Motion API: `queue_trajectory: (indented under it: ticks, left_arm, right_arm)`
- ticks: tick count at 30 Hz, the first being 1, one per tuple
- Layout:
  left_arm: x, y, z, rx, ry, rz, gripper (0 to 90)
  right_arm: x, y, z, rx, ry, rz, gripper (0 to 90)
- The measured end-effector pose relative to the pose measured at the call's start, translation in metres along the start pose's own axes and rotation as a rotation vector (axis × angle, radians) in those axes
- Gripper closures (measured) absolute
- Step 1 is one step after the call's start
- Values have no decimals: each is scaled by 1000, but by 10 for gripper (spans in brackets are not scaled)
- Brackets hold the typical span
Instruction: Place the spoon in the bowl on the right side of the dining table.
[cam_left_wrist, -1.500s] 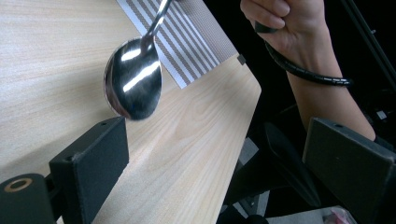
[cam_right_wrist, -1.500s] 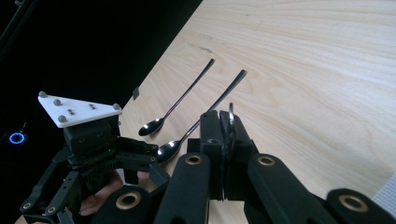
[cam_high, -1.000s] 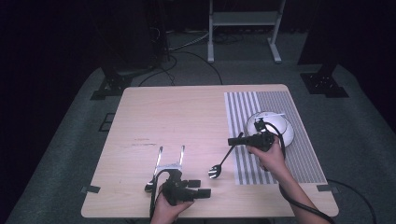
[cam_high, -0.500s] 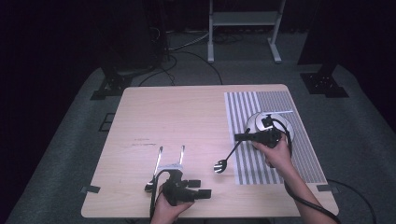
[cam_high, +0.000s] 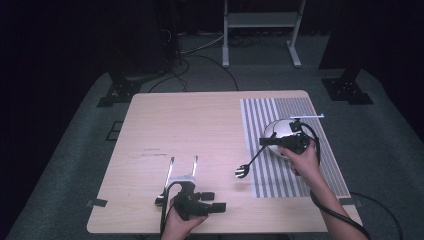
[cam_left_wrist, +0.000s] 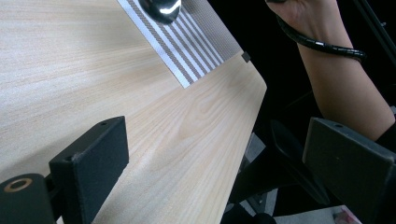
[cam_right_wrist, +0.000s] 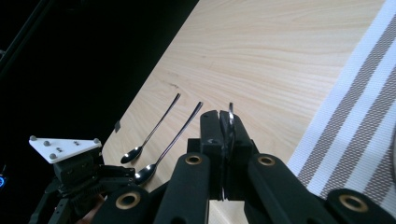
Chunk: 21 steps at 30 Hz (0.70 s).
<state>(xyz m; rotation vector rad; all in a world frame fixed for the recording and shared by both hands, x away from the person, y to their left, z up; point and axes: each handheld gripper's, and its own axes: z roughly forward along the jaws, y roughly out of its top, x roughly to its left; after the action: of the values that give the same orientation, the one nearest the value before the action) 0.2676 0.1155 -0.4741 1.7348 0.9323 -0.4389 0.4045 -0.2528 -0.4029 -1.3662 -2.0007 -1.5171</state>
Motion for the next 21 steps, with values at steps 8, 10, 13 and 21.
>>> queue_trajectory:
  ticks: [8,10,13,21]
  left_arm:
    - [-1,1,-1,-6,-1,2,56]
    - [-1,1,-1,-9,-1,1,56]
    - [-1,1,-1,-11,-2,0,56]
    - [0,1,-1,-9,-4,1,56]
  right_arm:
    - [-5,4,-8,-26,-15,12,889]
    - [-6,5,-10,-34,-16,17,888]
    - [-8,7,-14,-45,-21,21,888]
    - [-14,13,-24,-73,-45,36,888]
